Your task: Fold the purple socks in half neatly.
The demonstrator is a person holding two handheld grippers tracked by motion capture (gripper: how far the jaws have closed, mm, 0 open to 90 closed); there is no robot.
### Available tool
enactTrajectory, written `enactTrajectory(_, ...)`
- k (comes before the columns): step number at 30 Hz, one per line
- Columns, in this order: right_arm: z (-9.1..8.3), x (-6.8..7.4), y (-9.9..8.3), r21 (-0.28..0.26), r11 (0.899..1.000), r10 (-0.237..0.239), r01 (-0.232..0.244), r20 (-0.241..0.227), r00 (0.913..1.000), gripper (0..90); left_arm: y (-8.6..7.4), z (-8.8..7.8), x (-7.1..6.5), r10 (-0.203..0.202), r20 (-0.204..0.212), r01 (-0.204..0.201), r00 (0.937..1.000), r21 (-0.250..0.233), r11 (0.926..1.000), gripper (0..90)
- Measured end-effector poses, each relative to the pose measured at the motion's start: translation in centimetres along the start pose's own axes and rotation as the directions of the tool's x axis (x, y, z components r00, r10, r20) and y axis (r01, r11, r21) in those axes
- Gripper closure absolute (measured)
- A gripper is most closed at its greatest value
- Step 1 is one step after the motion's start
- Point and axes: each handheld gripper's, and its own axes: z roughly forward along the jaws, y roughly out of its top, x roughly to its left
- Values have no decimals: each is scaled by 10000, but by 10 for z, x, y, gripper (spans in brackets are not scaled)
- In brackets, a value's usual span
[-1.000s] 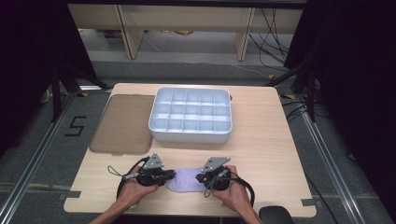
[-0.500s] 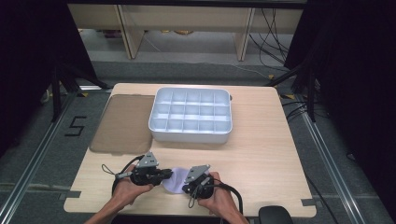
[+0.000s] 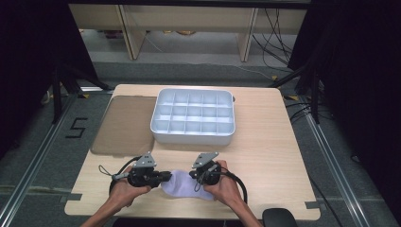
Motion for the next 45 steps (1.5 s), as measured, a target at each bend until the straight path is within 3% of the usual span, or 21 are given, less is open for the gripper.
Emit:
enactTrajectory(2, 3, 0, 1, -34, 10000, 46, -46, -23, 10000, 900, 0, 0, 0, -1, -6, 1, 10000, -8, 10000, 845)
enactTrajectory(3, 13, -2, 5, 215, 9993, -322, 320, 81, 9994, 900, 2, -2, 1, 58, 12, -58, 10000, 3, 10000, 845)
enactTrajectory(5, 20, -2, 6, 432, 9984, -359, 358, 11, 9994, 900, 3, -4, 1, 31, 12, -31, 10000, -45, 10000, 845)
enactTrajectory(8, 22, -2, 8, 307, 9978, -582, 581, 19, 9983, 900, 4, -7, 2, -71, 182, 73, 9998, -114, 9999, 845)
enactTrajectory(11, 14, 1, 11, 207, 9995, -258, 259, -80, 9996, 900, 4, -10, 6, -113, 180, 116, 9998, -151, 9998, 845)
enactTrajectory(14, 1, -2, 12, -202, 9989, -416, 417, 29, 9991, 900, 4, -13, 6, -68, 115, 69, 9999, -58, 10000, 844)
enactTrajectory(17, -13, -5, 2, -301, 9995, -104, 112, 253, 9996, 900, 5, -17, 8, -10, 107, 10, 9999, -2, 10000, 844)
enactTrajectory(21, -25, -5, -15, -44, 9994, 344, -344, 155, 9993, 900, 5, -20, 10, -87, 71, 86, 9999, 130, 9999, 842)
enactTrajectory(25, -24, -8, -22, 292, 9992, 260, -265, 156, 9995, 900, 7, -19, 8, -167, 95, 165, 9998, 170, 9997, 842)
enactTrajectory(26, -22, -7, -23, 275, 9985, 470, -474, 134, 9988, 900, 9, -19, 6, -148, 101, 147, 9998, 139, 9998, 842)
enactTrajectory(27, -19, -9, -24, 356, 9992, 152, -156, 117, 9998, 900, 10, -18, 5, -133, 130, 131, 9998, 109, 9999, 842)
enactTrajectory(31, -15, -10, -24, 525, 9975, 476, -478, 63, 9988, 900, 15, -12, 1, -299, 308, 299, 9991, 4, 9996, 842)
enactTrajectory(35, -16, -11, -25, 524, 9976, 453, -459, 122, 9989, 900, 27, 2, -6, -414, 646, 413, 9971, 24, 9991, 842)
enactTrajectory(36, -17, -9, -25, 784, 9923, 944, -956, 184, 9954, 900, 27, 2, -6, -414, 646, 413, 9971, 24, 9991, 842)
enactTrajectory(37, -16, -11, -25, 645, 9953, 723, -726, 83, 9974, 900, 34, 7, -10, -147, 727, 146, 9972, 22, 9999, 842)
enactTrajectory(39, -15, -13, -27, 398, 9976, 562, -561, -16, 9984, 900, 40, 14, -14, -133, 785, 133, 9968, 11, 9999, 842)
enactTrajectory(44, -15, -15, -28, 379, 9977, 572, -568, -116, 9983, 900, 43, 27, -16, -173, 833, 152, 9964, 259, 9995, 841)
enactTrajectory(45, -15, -14, -28, 267, 9964, 808, -804, -146, 9966, 900, 43, 29, -17, -114, 832, 87, 9965, 331, 9994, 841)
